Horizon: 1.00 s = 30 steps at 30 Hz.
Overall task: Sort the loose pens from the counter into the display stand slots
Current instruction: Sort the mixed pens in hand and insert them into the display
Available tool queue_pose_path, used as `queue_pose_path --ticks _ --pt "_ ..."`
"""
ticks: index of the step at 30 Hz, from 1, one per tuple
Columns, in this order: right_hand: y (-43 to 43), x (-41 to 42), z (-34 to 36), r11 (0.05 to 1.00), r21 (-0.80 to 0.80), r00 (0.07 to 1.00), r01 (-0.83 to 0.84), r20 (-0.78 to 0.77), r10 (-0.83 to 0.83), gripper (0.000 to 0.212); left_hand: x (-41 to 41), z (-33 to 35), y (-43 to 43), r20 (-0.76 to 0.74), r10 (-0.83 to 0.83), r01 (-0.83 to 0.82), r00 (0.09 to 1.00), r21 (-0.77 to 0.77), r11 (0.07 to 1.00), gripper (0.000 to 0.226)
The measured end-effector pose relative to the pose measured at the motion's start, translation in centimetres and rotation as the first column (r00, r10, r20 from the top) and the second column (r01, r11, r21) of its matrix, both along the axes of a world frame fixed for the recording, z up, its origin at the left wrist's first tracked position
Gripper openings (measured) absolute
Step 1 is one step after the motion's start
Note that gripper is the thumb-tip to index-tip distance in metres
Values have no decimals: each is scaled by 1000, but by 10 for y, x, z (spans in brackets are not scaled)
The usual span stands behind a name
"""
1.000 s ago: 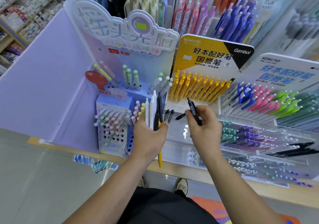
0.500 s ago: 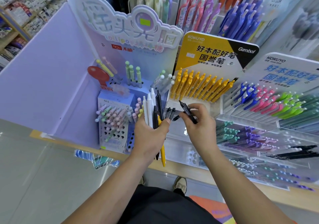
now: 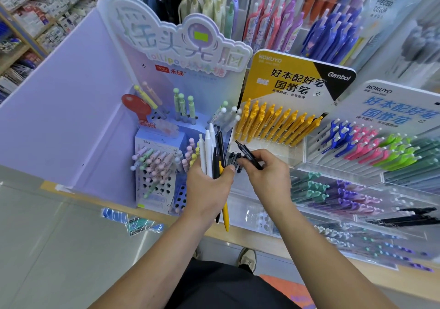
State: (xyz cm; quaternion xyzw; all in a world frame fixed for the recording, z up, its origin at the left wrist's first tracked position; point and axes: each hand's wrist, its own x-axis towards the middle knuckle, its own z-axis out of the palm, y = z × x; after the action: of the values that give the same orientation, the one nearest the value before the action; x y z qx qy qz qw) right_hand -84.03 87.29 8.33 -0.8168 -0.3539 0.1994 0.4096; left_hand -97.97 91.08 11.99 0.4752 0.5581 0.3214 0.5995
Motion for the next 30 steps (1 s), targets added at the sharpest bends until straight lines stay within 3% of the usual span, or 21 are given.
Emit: queue_pose_path --ticks 4,8,15,16,19,22,24,28,30 --pt "-3 1 1 999 -48 1000 -12 -4 12 16 0 0 1 2 -11 11 1000 10 1000 12" --pt "-16 -2 12 994 108 990 -9 -142 25 36 0 3 2 36 -72 71 997 18 997 12" --pt "-35 -3 40 943 287 901 171 -432 -32 10 2 4 13 89 -197 204 976 -76 976 14" --pt "-36 0 41 939 282 900 197 -431 -60 10 2 4 14 86 -214 221 973 -77 972 12" --pt "-37 8 45 938 277 960 211 -241 -145 12 -1 0 18 63 -253 257 966 -75 963 11" --pt "-36 12 46 925 299 950 235 -272 -153 15 0 -3 19 18 -251 252 968 -77 965 17" --pt "-36 13 43 939 279 946 203 -304 -115 14 2 -4 17 -10 -233 231 973 -75 970 20" --pt "-35 19 29 968 250 964 38 -264 30 40 9 -5 14 -53 -183 180 982 -64 982 23" --pt "-35 23 21 964 266 959 4 -273 71 40 12 -4 11 -66 -154 151 986 -50 987 18"
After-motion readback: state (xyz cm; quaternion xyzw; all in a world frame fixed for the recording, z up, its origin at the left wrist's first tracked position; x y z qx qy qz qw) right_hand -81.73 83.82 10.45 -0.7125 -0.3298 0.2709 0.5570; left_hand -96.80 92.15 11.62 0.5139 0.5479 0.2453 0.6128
